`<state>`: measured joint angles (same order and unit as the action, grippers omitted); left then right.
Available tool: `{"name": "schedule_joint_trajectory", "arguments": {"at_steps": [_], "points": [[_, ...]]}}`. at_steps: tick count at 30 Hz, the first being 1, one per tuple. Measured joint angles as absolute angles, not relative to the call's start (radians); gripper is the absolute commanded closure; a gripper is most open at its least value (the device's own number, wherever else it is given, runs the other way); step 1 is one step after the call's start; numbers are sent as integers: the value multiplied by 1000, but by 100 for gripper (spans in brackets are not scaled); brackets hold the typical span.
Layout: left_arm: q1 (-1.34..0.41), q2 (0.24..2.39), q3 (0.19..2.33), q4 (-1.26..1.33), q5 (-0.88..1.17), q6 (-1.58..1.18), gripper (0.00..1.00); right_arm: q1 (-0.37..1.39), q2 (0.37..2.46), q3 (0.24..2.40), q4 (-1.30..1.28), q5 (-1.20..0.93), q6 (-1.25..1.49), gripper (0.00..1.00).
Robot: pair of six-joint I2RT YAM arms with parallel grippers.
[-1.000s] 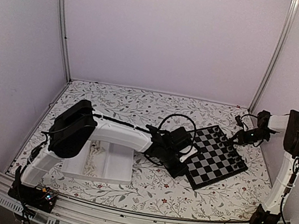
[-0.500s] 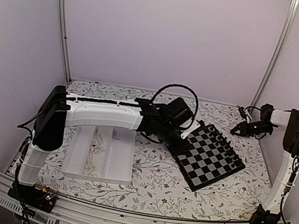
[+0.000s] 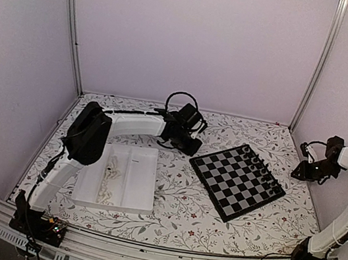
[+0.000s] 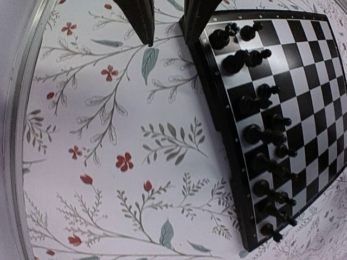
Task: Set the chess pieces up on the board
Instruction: Adjust the chessboard at the center of the board.
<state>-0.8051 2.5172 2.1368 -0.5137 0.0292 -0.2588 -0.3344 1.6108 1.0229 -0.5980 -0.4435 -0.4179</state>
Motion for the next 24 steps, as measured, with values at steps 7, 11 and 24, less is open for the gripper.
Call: {"name": "schedule_joint_trajectory", "arguments": {"at_steps": [7,11,24], "points": [[-789,2597,2191,-496,110,-263,100,-344,1560,903,-601,-358,-449,82],[-794,2597,2193,-484,154,-260,100,-344,1590,896,-595,-341,-454,82],[-830,2494,1988,-400,180,-228,100,-345,1709,915,-557,-345,-441,82]]}}
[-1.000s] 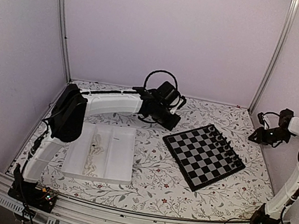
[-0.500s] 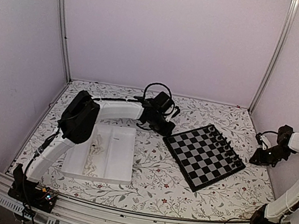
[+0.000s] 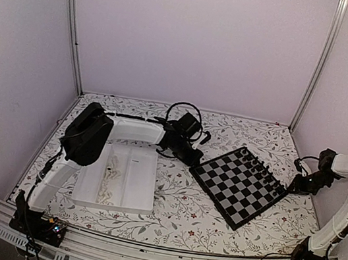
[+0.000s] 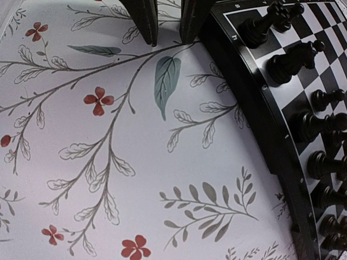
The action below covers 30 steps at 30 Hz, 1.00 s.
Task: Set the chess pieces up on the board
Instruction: Adjust the chessboard at the center of the board.
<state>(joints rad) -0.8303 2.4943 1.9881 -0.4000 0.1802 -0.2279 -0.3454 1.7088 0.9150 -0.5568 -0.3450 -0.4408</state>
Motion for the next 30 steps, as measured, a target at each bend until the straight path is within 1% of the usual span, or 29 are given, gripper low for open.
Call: {"name": "schedule_joint_trajectory", "arguments": {"at_steps": [9,15,22,30], "points": [[-921,2398,1842,-400,179,-217,100,-346,1724,928,-540,-356,-415,80],[-966,2350,1771,-399,180,-218,100,-370,1714,944,-550,-261,-405,80],[-971,2338,1743,-377,184,-229,100,-431,1655,941,-597,-149,-444,83],[-985,2333,1731,-364,187,-236,100,-427,1637,882,-632,-168,-495,84]]}}
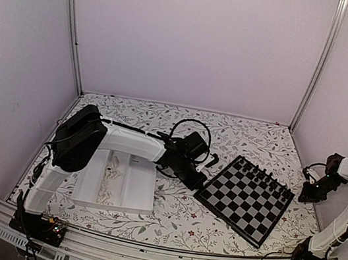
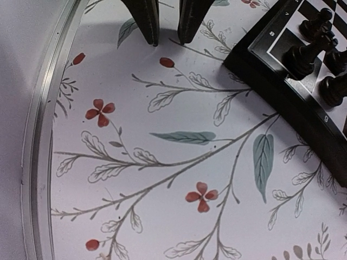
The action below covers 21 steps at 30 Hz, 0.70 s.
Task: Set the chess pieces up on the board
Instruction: Adjust the chessboard at the center of the board.
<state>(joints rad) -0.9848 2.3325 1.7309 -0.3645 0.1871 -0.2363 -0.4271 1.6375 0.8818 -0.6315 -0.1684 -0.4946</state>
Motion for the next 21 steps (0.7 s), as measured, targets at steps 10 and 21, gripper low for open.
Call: {"name": "schedule_joint_trajectory", "arguments": {"at_steps": [10,21], "points": [[-1030,2272,1637,-355,178,-237,100,-374,1651,883,-615,-208,-522,84],[-1061,2209,1545,-348,173,-260,100,-258,1718,929,-575,-352,-524,84]]}}
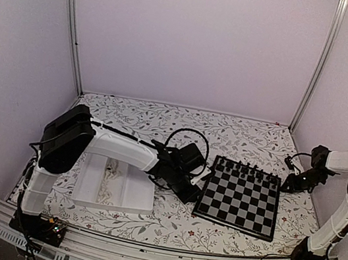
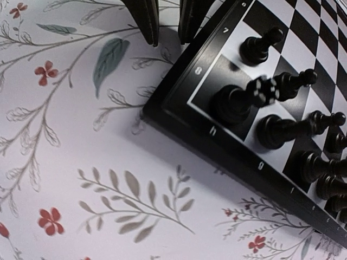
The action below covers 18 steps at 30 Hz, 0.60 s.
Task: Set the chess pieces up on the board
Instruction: Adjust the chessboard at the center of the board.
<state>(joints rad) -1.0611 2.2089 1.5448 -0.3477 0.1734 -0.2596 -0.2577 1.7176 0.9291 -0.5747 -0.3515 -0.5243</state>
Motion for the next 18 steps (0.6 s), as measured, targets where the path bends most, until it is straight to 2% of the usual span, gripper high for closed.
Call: {"name": "schedule_joint_trajectory", "arguments": {"at_steps": [11,18], "points": [[-1133,2152,1472,-375,160,-279,100,-115,1765,957,-560,-456,-511,84],[-1139,2111,1423,-383,69,-305,100,-69,1768,953,-568,-493,-496,84]]}}
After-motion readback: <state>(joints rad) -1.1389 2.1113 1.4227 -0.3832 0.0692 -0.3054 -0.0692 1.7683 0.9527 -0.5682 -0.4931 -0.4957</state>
